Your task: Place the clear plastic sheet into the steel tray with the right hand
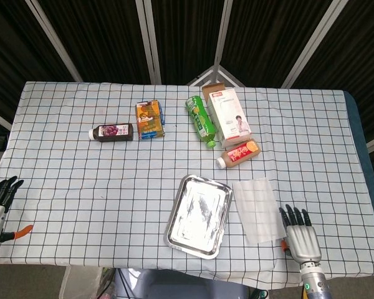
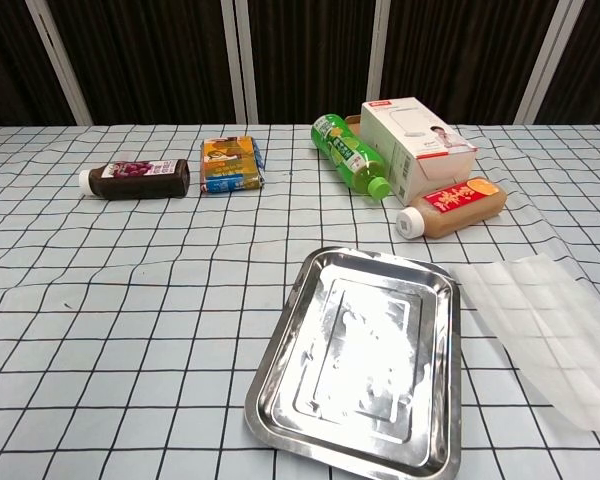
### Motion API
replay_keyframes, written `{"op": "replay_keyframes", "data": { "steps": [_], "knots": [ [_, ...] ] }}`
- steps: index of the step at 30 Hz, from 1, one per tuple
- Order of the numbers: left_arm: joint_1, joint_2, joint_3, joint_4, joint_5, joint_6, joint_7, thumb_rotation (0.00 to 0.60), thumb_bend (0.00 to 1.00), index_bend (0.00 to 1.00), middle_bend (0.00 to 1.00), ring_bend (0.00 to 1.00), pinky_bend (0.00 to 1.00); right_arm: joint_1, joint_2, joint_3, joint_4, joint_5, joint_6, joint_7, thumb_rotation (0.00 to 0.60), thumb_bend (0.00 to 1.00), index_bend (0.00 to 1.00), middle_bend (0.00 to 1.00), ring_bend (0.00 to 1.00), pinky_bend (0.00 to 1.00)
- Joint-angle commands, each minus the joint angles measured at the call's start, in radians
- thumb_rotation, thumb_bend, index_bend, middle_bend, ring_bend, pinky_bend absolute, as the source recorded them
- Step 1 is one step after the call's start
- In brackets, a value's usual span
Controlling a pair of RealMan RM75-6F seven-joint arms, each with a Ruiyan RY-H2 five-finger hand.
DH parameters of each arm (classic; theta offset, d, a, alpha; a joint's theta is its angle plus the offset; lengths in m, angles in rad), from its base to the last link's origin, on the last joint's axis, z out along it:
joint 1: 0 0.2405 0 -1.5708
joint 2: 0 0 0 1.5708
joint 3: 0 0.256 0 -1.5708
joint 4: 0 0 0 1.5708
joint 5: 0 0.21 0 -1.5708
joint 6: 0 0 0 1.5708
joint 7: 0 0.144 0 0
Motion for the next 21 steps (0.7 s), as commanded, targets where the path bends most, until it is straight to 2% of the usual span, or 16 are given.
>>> {"op": "replay_keyframes", "data": {
  "steps": [1,3,11,16,21],
  "knots": [
    [0.0,0.0,0.0,0.0,-0.001,-0.001,-0.001,0.6,0.0,0.0,0.0,0.0,0.0,0.006,-0.016,0.004,0.023,-0.004,-0.002,0.012,0.6,0.39,0.0,0.0,0.0,0.0],
    [-0.001,0.0,-0.001,0.0,-0.001,-0.001,-0.001,0.6,0.0,0.0,0.0,0.0,0.0,0.01,-0.027,0.008,0.043,-0.013,0.002,0.025,0.6,0.39,0.01,0.0,0.0,0.0],
    [0.0,0.0,0.0,0.0,-0.001,0.0,-0.003,0.6,0.0,0.0,0.0,0.0,0.0,0.018,-0.062,0.013,0.099,-0.073,0.035,0.088,0.6,0.4,0.25,0.03,0.0,0.0],
    [-0.001,0.0,0.0,-0.001,-0.001,-0.002,-0.001,0.6,0.0,0.0,0.0,0.0,0.0,0.019,-0.07,0.007,0.116,-0.125,0.064,0.147,0.6,0.48,0.4,0.08,0.0,0.0],
    [0.0,-0.001,-0.001,-0.001,-0.002,-0.001,0.001,0.6,0.0,0.0,0.0,0.0,0.0,0.02,-0.073,0.002,0.132,-0.165,0.087,0.188,0.6,0.51,0.55,0.15,0.01,0.0]
  ]
}}
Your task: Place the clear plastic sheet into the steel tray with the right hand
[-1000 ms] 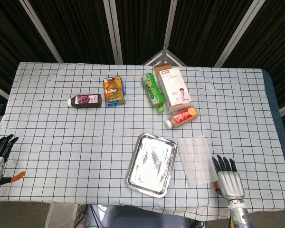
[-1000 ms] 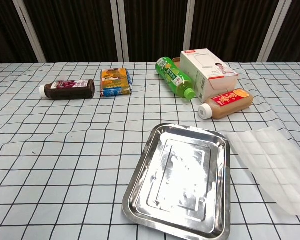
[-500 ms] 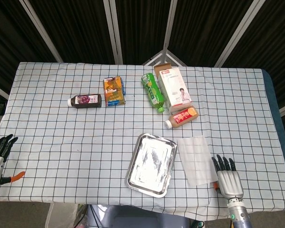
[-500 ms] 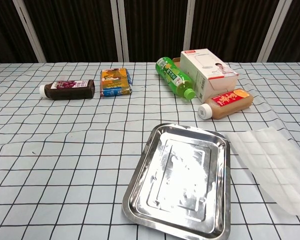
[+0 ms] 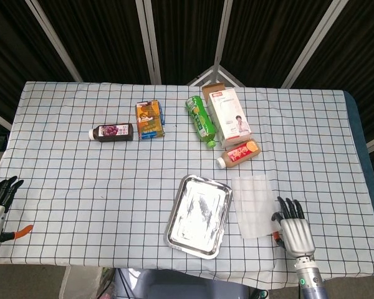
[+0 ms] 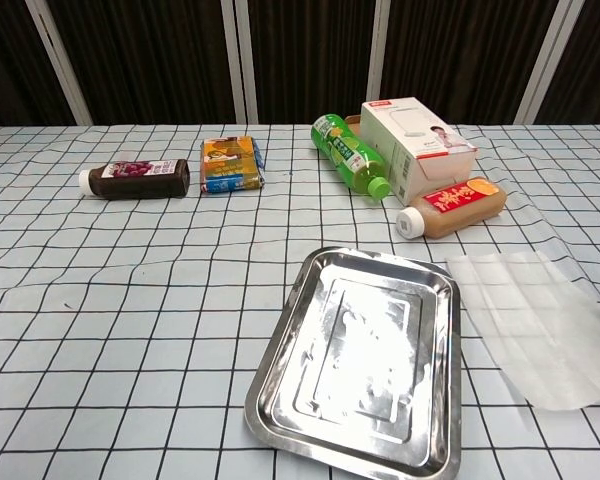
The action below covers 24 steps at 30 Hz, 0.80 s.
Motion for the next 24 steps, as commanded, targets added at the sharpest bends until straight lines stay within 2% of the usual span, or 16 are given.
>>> {"op": "replay_keyframes", "data": {
  "steps": [1,4,13,20,24],
  "knots": [
    [0.0,0.0,0.0,0.0,-0.001,0.001,0.0,0.6,0.0,0.0,0.0,0.0,0.0,0.001,-0.004,-0.002,0.009,-0.018,0.015,0.025,0.6,0.52,0.58,0.16,0.01,0.0],
    [0.001,0.0,0.0,0.0,-0.002,0.0,-0.001,0.6,0.0,0.0,0.0,0.0,0.0,0.002,-0.006,-0.003,0.013,-0.04,0.028,0.049,0.6,0.52,0.61,0.18,0.02,0.0],
    [0.0,0.0,-0.001,0.0,-0.005,-0.002,-0.001,0.6,0.0,0.0,0.0,0.0,0.0,0.01,0.0,0.005,-0.014,-0.134,0.104,0.129,0.6,0.52,0.61,0.18,0.02,0.0],
    [0.0,-0.002,-0.002,0.001,-0.004,-0.002,0.002,0.6,0.0,0.0,0.0,0.0,0.0,0.034,0.014,0.027,-0.113,-0.263,0.196,0.19,0.6,0.52,0.61,0.18,0.02,0.0],
    [0.0,-0.002,-0.002,0.0,-0.005,-0.001,0.005,0.6,0.0,0.0,0.0,0.0,0.0,0.045,0.02,0.021,-0.197,-0.309,0.201,0.176,0.6,0.52,0.61,0.18,0.02,0.0]
  ]
}}
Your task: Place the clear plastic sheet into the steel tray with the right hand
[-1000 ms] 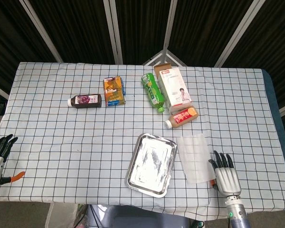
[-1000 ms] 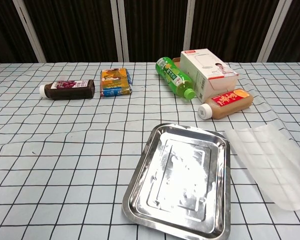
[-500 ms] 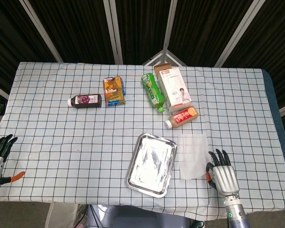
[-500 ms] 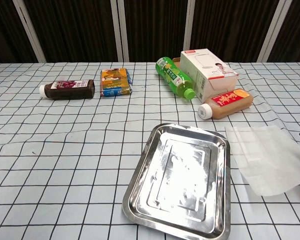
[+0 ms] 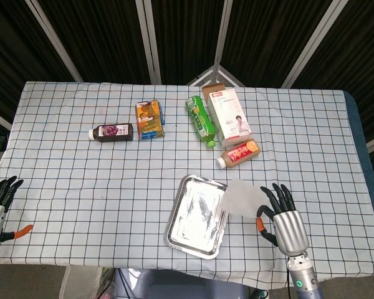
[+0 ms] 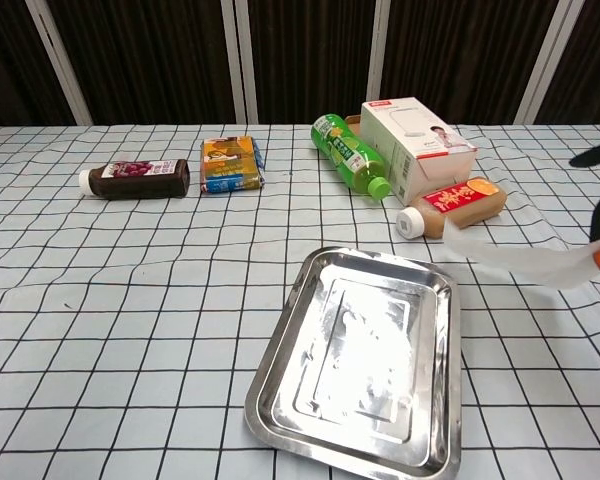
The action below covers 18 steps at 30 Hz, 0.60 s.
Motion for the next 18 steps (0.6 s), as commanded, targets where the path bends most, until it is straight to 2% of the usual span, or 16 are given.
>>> {"op": "replay_keyframes", "data": {
  "steps": [1,8,18],
  "knots": [
    [0.0,0.0,0.0,0.0,0.0,0.0,0.001,0.6,0.0,0.0,0.0,0.0,0.0,0.015,0.007,-0.004,-0.078,-0.054,0.012,-0.017,0.6,0.52,0.61,0.18,0.02,0.0],
    [0.001,0.001,0.0,0.0,0.001,0.002,-0.001,0.6,0.0,0.0,0.0,0.0,0.0,0.022,-0.015,-0.042,-0.147,-0.105,-0.03,-0.112,0.6,0.52,0.61,0.18,0.02,0.0],
    [-0.001,0.002,0.001,0.003,0.005,0.001,-0.008,0.6,0.0,0.0,0.0,0.0,0.0,0.017,-0.078,-0.086,-0.113,-0.093,-0.094,-0.161,0.6,0.52,0.61,0.19,0.02,0.0]
  ]
}}
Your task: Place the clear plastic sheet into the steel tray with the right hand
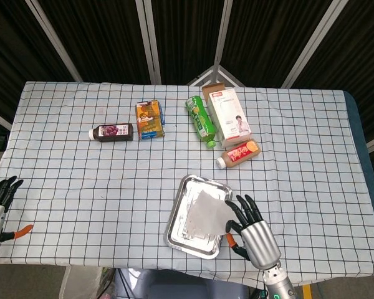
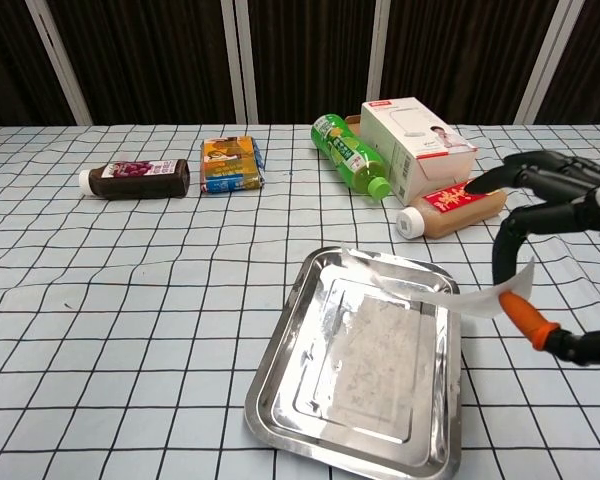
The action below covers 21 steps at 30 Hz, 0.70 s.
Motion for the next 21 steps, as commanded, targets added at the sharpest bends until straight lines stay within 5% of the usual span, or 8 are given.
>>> {"op": "replay_keyframes", "data": {
  "steps": [1,12,21],
  "knots": [
    [0.0,0.0,0.0,0.0,0.001,0.001,-0.002,0.6,0.0,0.0,0.0,0.0,0.0,0.003,-0.019,-0.009,0.022,-0.01,-0.009,0.007,0.6,0.52,0.61,0.19,0.02,0.0],
    [0.0,0.0,0.001,-0.001,0.0,-0.002,-0.002,0.6,0.0,0.0,0.0,0.0,0.0,0.04,-0.024,-0.02,0.122,-0.04,-0.046,0.074,0.6,0.52,0.63,0.19,0.02,0.0],
    [-0.001,0.001,-0.001,-0.002,-0.005,-0.004,-0.001,0.6,0.0,0.0,0.0,0.0,0.0,0.043,-0.074,-0.015,0.123,0.013,-0.108,0.006,0.6,0.52,0.63,0.19,0.02,0.0]
  ]
}}
